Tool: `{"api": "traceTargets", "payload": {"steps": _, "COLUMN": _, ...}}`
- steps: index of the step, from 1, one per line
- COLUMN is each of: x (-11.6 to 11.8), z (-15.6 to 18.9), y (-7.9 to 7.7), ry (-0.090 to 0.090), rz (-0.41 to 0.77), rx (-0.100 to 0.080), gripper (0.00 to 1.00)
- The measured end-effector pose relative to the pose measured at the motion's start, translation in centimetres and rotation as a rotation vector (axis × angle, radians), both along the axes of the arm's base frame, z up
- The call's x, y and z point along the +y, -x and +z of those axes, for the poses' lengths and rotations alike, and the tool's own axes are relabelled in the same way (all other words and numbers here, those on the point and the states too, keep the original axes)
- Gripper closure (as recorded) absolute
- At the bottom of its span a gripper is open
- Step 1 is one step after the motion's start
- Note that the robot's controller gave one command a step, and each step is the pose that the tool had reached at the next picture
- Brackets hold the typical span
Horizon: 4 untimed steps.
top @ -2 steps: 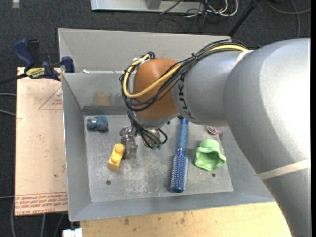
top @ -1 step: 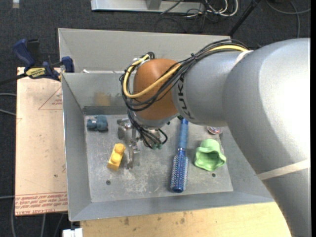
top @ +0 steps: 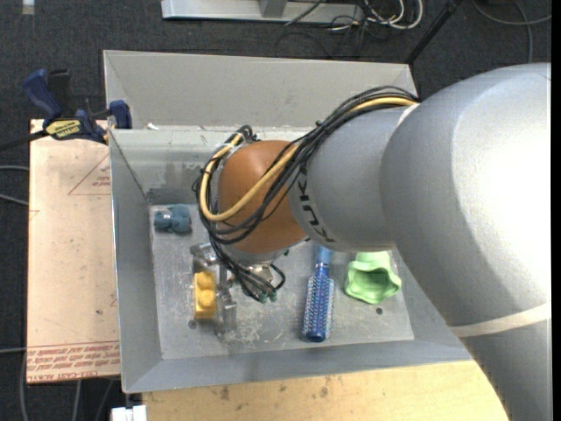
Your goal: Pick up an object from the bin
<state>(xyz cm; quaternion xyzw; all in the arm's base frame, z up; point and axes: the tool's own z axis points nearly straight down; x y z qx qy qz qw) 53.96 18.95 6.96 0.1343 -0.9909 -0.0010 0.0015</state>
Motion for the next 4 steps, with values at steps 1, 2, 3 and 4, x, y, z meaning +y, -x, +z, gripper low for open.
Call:
{"api": "traceTargets", "payload": {"steps": 1, "x": -0.2, "z": 0.1, "y": -0.3, "ry": -0.001, "rz": -0.006, "rx": -0.004, "gripper": 1.0}}
{"api": "traceTargets", "payload": {"steps": 2, "x": -0.2, "z": 0.0, "y": -0.2, "ry": 0.0, "rz": -0.007, "rx": -0.003, "gripper": 0.0}}
{"api": "traceTargets", "payload": {"steps": 3, "x": 2.7, "z": 0.3, "y": 5.0, "ry": -0.003, "rz": 0.274, "rx": -0.022, "gripper": 0.0}}
{"api": "traceTargets", "payload": {"steps": 4, "x": 2.7, "z": 0.4, "y": 4.9, "ry": -0.004, "rz": 0.271, "rx": -0.023, "gripper": 1.0}}
